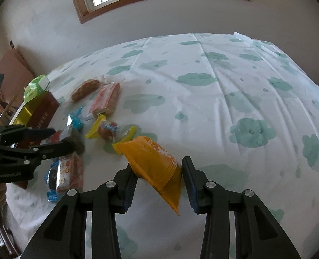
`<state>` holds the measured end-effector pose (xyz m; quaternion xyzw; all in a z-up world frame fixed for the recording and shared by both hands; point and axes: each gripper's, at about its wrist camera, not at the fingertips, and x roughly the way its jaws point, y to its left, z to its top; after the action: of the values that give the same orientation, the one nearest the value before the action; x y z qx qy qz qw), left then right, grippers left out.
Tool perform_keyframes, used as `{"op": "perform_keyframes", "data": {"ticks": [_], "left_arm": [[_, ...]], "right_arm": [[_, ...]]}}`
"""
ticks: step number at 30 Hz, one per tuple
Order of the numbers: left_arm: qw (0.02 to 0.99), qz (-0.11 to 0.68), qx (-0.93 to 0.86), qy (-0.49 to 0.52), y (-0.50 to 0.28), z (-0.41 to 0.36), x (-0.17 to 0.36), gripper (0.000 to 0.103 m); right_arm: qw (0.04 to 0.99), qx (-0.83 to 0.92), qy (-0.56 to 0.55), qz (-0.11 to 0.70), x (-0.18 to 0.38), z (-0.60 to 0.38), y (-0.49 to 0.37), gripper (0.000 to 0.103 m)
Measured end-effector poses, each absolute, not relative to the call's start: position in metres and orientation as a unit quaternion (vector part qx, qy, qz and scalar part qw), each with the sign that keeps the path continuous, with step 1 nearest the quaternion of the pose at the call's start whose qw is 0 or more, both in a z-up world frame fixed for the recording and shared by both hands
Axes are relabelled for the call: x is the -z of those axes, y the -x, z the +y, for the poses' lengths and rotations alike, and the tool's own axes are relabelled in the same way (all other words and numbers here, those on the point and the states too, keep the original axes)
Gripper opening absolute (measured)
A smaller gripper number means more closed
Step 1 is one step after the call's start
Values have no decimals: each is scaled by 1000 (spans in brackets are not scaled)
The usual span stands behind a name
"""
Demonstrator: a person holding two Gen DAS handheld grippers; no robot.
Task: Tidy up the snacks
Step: 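Grasp the orange snack bag with the right gripper while the left grasps the dark red-labelled bag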
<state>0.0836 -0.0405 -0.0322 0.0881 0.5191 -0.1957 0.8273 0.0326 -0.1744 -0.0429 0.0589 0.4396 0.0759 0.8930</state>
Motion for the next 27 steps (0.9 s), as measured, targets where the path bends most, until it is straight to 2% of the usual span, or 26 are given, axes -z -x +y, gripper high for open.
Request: {"op": "perform_keyframes", "data": {"ticks": [10,27], "left_arm": [[829,522,186,-80,-79,-34,31,24],[836,521,163,-54,-68,-16,22,23]], "right_arm": [[902,-60,-55,425,46,-169,-40,43],[904,-59,-49,422,46,-164,-39,44]]}}
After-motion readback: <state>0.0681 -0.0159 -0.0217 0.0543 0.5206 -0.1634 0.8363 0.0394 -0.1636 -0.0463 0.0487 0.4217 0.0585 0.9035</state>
